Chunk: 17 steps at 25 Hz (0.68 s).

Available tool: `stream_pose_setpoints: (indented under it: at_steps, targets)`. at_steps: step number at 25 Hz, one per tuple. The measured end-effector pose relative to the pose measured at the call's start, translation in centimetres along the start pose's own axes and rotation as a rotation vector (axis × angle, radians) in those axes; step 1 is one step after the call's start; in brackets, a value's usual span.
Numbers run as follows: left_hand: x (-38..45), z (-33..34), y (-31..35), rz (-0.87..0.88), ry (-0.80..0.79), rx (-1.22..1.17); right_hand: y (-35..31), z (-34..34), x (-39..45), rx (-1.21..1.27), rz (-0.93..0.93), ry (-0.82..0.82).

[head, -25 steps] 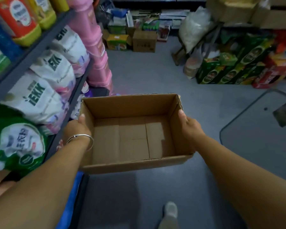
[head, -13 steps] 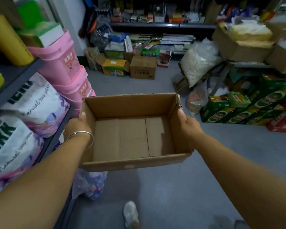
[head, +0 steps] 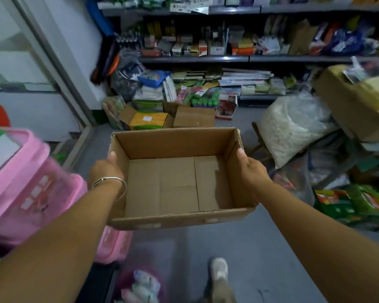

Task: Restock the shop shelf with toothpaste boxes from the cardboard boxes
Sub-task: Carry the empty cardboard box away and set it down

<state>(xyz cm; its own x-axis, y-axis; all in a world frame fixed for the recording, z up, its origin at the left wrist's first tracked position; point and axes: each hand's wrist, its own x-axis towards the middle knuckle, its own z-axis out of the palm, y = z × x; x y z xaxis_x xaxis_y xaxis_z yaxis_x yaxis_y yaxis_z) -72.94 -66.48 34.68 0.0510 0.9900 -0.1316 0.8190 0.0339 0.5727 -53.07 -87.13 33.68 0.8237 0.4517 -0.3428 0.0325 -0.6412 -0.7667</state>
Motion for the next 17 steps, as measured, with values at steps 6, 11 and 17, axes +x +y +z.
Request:
stream_pose_setpoints:
  at_steps: [6,11,17]
  targets:
    - [16.5,7.5,10.5,-0.109,0.02,-0.012,-9.3,2.4,21.0,-0.034,-0.016,-0.078]
    - [30.6,10.7,16.9,-0.117,0.033,0.053,-17.7,7.2,35.2,-0.103,-0.02,-0.126]
    - [50.3,14.7,23.2,-0.102,0.0,0.075,-26.8,16.1,51.3,-0.063,0.04,-0.119]
